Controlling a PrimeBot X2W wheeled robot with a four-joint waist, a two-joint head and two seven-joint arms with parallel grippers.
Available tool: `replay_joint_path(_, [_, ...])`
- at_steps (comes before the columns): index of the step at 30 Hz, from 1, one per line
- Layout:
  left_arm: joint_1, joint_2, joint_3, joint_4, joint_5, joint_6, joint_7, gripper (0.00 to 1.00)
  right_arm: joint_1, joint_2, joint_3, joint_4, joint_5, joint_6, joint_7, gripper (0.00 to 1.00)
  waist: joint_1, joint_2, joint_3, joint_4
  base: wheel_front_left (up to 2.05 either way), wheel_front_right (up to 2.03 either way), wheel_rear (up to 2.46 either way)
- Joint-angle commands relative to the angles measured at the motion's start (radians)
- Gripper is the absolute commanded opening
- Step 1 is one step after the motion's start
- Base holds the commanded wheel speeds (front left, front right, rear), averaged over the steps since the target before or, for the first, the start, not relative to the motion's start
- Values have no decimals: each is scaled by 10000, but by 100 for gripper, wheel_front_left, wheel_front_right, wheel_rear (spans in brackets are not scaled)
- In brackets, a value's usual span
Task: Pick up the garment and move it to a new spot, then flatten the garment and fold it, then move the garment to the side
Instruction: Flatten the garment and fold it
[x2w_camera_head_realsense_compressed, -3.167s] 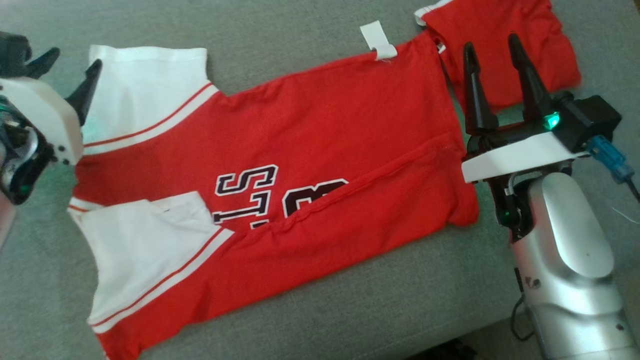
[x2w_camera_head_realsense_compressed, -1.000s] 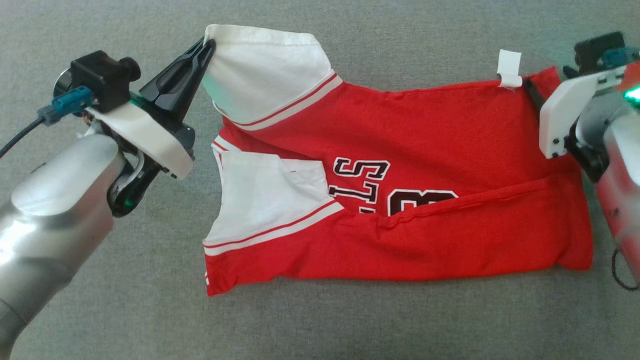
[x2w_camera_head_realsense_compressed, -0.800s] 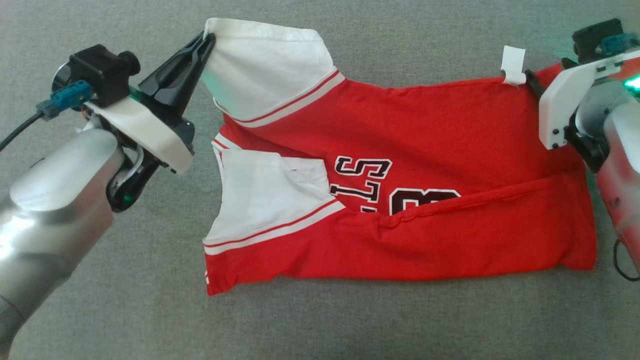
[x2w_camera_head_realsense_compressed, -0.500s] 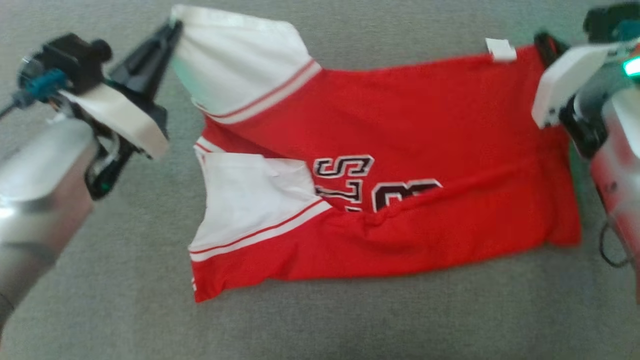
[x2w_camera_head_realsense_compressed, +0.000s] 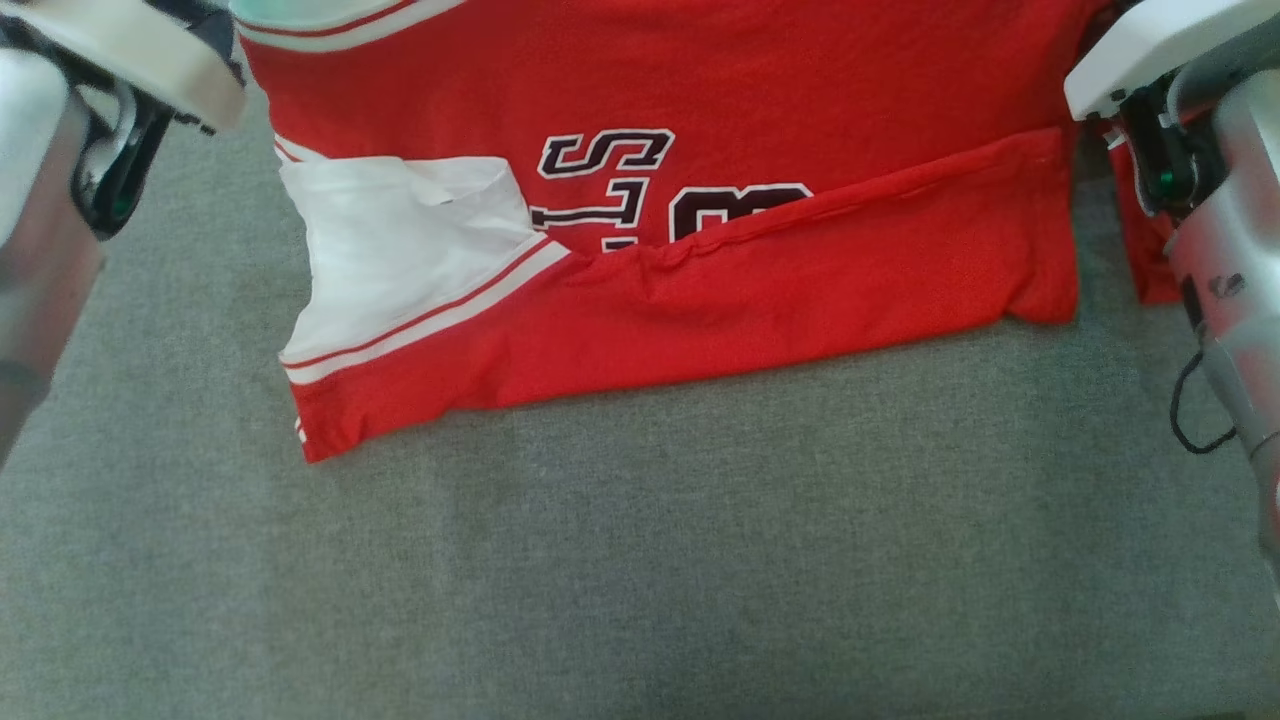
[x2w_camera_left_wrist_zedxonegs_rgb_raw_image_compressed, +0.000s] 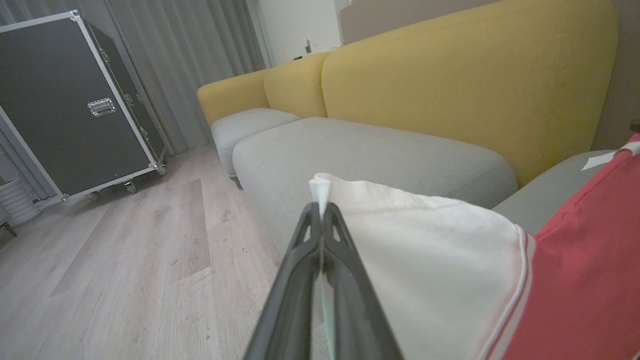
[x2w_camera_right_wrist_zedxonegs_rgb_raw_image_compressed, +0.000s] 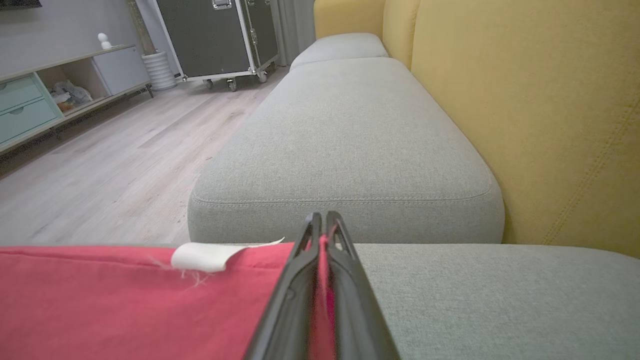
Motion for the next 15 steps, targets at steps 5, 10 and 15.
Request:
replay_joint_path(5, [110, 145, 1063, -167, 482, 35, -74, 0, -39, 43, 501, 19, 283, -9, -188, 0, -2, 0, -208, 128, 0, 0, 0])
replay_joint_path(10, [1064, 31, 886, -365, 126, 5, -74, 0, 407, -166, 817, 177, 757, -9, -215, 0, -2, 0, -583, 332, 0, 0, 0])
replay_joint_path(15, [1690, 554, -303, -852, -697, 1, 62, 0, 913, -418, 1391, 73, 1236, -9, 56, 0, -2, 0, -975, 482, 0, 0, 0])
